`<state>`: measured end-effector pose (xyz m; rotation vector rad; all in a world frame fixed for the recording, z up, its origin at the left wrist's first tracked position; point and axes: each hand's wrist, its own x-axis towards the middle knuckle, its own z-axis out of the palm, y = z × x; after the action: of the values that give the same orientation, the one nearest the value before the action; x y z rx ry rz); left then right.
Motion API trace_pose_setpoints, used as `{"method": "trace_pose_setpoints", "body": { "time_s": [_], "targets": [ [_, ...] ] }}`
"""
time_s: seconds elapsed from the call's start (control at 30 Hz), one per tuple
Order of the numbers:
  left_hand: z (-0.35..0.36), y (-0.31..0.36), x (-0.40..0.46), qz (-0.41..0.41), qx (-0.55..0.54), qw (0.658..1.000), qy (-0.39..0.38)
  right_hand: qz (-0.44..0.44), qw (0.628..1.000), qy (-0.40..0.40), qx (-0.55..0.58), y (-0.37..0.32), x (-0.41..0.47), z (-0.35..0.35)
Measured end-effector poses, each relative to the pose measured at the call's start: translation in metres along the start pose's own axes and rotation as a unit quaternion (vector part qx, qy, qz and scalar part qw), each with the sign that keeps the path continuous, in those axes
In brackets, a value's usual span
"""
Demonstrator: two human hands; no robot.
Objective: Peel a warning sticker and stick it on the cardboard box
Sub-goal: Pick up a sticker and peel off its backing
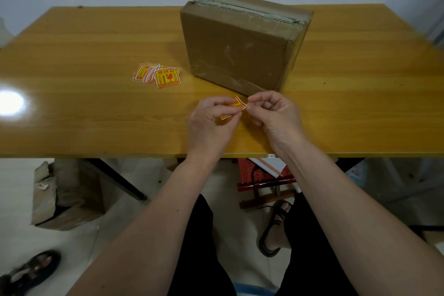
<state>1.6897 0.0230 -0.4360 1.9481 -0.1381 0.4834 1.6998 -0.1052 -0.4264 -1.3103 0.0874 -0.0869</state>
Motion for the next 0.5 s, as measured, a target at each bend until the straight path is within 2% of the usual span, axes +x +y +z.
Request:
{"method": "trace_pose_setpoints", "body": {
  "time_s": [0.23,0.5],
  "targets": [
    [0.0006,0.0019,-0.0007,-0.014,-0.024,1.0,-0.005,-0.01,1.0,0.005,-0.002,0.0009,-0.0007,-0.0002],
    [-0.0038,0.0073,0.0006,-0.042,-0.044,0.997,-0.045,-0.034,0.999,-0.03,0.014,-0.001,-0.0041,-0.0035]
  ]
}}
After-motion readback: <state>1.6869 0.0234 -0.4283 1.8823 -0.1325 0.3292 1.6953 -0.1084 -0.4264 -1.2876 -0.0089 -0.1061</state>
